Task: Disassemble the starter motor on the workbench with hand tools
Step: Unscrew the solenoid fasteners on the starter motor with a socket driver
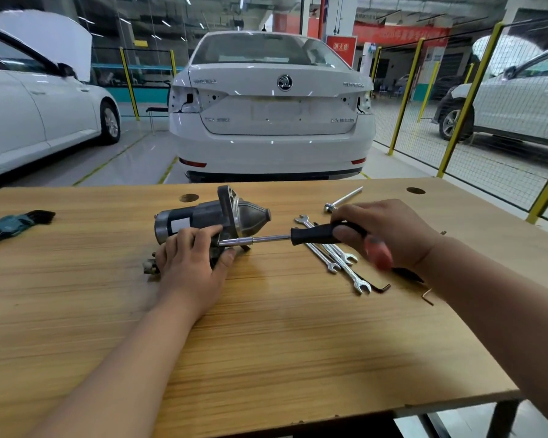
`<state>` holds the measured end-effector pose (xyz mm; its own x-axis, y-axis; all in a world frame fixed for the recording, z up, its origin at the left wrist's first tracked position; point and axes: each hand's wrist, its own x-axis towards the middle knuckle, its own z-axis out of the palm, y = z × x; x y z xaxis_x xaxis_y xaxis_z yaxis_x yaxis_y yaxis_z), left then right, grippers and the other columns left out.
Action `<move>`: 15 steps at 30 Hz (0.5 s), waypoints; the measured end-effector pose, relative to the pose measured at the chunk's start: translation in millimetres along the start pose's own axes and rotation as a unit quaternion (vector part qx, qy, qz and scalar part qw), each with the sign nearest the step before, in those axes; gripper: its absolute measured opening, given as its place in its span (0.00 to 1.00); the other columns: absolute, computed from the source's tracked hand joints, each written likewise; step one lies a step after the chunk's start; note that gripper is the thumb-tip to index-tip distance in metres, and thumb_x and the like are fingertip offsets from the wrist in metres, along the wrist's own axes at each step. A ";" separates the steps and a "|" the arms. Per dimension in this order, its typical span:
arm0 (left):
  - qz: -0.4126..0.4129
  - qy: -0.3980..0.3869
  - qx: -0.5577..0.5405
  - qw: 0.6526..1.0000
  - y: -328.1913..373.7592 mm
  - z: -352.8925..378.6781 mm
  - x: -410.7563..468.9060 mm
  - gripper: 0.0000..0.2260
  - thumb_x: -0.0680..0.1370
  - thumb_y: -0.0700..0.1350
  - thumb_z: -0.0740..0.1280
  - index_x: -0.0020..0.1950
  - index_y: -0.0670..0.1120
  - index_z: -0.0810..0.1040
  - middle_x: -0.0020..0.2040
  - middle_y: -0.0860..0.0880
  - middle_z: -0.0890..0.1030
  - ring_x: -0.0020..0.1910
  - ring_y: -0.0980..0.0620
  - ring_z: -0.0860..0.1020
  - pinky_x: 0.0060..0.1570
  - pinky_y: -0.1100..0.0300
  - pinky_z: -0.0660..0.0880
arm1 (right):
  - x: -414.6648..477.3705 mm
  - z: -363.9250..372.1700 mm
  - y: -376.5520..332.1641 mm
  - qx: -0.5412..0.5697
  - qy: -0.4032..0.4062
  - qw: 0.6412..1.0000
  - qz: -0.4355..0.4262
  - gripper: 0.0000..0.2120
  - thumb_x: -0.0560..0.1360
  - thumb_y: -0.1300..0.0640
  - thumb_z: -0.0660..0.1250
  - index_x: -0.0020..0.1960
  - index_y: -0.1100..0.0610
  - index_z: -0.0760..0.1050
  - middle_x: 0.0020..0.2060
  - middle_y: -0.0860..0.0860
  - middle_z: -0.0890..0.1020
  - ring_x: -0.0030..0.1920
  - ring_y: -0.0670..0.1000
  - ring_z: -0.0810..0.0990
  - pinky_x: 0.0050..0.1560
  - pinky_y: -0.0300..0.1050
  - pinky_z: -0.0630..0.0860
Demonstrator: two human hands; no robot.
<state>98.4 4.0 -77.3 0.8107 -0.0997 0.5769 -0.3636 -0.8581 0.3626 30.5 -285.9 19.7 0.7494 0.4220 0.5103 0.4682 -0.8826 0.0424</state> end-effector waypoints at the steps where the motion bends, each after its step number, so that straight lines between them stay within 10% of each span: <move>1: 0.000 0.001 0.000 1.000 -0.1 0.4 0.1 0.23 0.78 0.61 0.57 0.70 0.54 0.66 0.59 0.50 0.64 0.62 0.51 0.58 0.64 0.52 0.52 | 4.4 -0.3 -2.5 0.034 -0.042 0.996 0.071 0.21 0.82 0.44 0.52 0.45 0.54 0.79 0.34 0.50 0.79 0.36 0.57 0.78 0.38 0.49 0.72; 5: 0.002 -0.001 0.001 1.000 0.2 0.3 -0.2 0.23 0.78 0.60 0.58 0.71 0.54 0.65 0.59 0.51 0.63 0.62 0.52 0.57 0.64 0.54 0.50 | 29.6 -3.0 -3.4 0.331 -0.142 0.840 0.406 0.25 0.81 0.37 0.54 0.43 0.56 0.77 0.21 0.48 0.71 0.20 0.47 0.67 0.24 0.39 0.70; 8: 0.011 -0.005 0.015 1.000 -0.8 -0.2 -0.4 0.23 0.77 0.62 0.55 0.70 0.56 0.64 0.58 0.53 0.60 0.61 0.53 0.56 0.63 0.56 0.48 | 37.9 -5.0 3.0 0.454 -0.164 0.719 0.500 0.22 0.80 0.36 0.58 0.46 0.57 0.72 0.21 0.50 0.68 0.18 0.48 0.61 0.21 0.37 0.67; 13: 0.037 -0.013 0.025 0.999 -3.0 -1.0 -1.5 0.26 0.75 0.67 0.46 0.69 0.60 0.64 0.59 0.53 0.61 0.60 0.53 0.56 0.62 0.56 0.48 | 33.9 9.2 2.0 0.465 -0.126 0.713 0.509 0.22 0.81 0.40 0.58 0.42 0.57 0.72 0.20 0.50 0.68 0.17 0.48 0.62 0.22 0.38 0.69; 15: 0.039 -0.002 0.026 0.999 -4.4 0.0 -0.9 0.23 0.76 0.65 0.50 0.68 0.59 0.66 0.59 0.53 0.63 0.60 0.53 0.57 0.61 0.56 0.48 | 29.6 12.6 -0.4 0.408 -0.100 0.776 0.470 0.22 0.81 0.41 0.58 0.44 0.60 0.75 0.21 0.50 0.71 0.18 0.48 0.66 0.27 0.42 0.72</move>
<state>99.3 7.8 -79.4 0.7827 -0.1682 0.5992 -0.4009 -0.8727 0.2788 58.4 -270.4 23.9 0.9588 -0.2334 -0.1621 -0.2511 -0.4287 -0.8679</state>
